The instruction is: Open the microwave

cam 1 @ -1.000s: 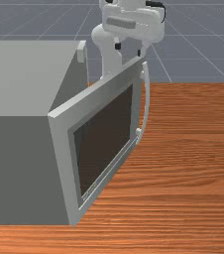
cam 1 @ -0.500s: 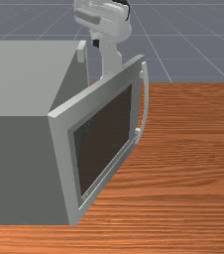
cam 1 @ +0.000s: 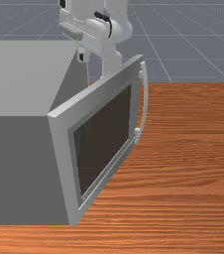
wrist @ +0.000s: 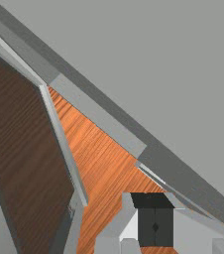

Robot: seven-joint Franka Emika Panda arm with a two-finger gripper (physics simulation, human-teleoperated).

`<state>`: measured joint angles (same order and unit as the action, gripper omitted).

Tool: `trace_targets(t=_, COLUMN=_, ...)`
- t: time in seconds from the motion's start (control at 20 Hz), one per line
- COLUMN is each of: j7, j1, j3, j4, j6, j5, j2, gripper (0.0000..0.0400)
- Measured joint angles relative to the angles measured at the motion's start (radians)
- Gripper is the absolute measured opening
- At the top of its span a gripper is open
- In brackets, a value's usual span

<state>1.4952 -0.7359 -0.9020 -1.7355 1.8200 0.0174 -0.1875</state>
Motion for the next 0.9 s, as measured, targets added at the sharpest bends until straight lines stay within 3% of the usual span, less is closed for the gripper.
trace_targets(t=0.05, j7=-0.023, j1=0.067, j3=0.036, j4=0.085, j6=-0.027, j5=0.104, j2=-0.108, gripper=0.0)
trace_targets(t=0.15, j7=-0.177, j1=0.128, j3=0.114, j4=0.131, j6=-0.006, j5=0.213, j2=-0.193, gripper=0.0)
trace_targets(t=0.25, j7=-0.134, j1=0.133, j3=0.136, j4=0.215, j6=-0.064, j5=0.222, j2=-0.252, gripper=0.0)
trace_targets(t=0.4, j7=-0.033, j1=0.127, j3=0.123, j4=0.24, j6=-0.086, j5=0.213, j2=-0.271, gripper=0.0)
trace_targets(t=0.45, j7=-0.132, j1=0.155, j3=0.155, j4=0.238, j6=-0.075, j5=0.25, j2=-0.265, gripper=0.0)
trace_targets(t=0.8, j7=-0.027, j1=0.146, j3=0.193, j4=0.275, j6=-0.01, j5=0.29, j2=-0.298, gripper=0.0)
trace_targets(t=0.9, j7=0.001, j1=0.184, j3=0.225, j4=0.389, j6=-0.051, j5=0.325, j2=-0.371, gripper=0.0)
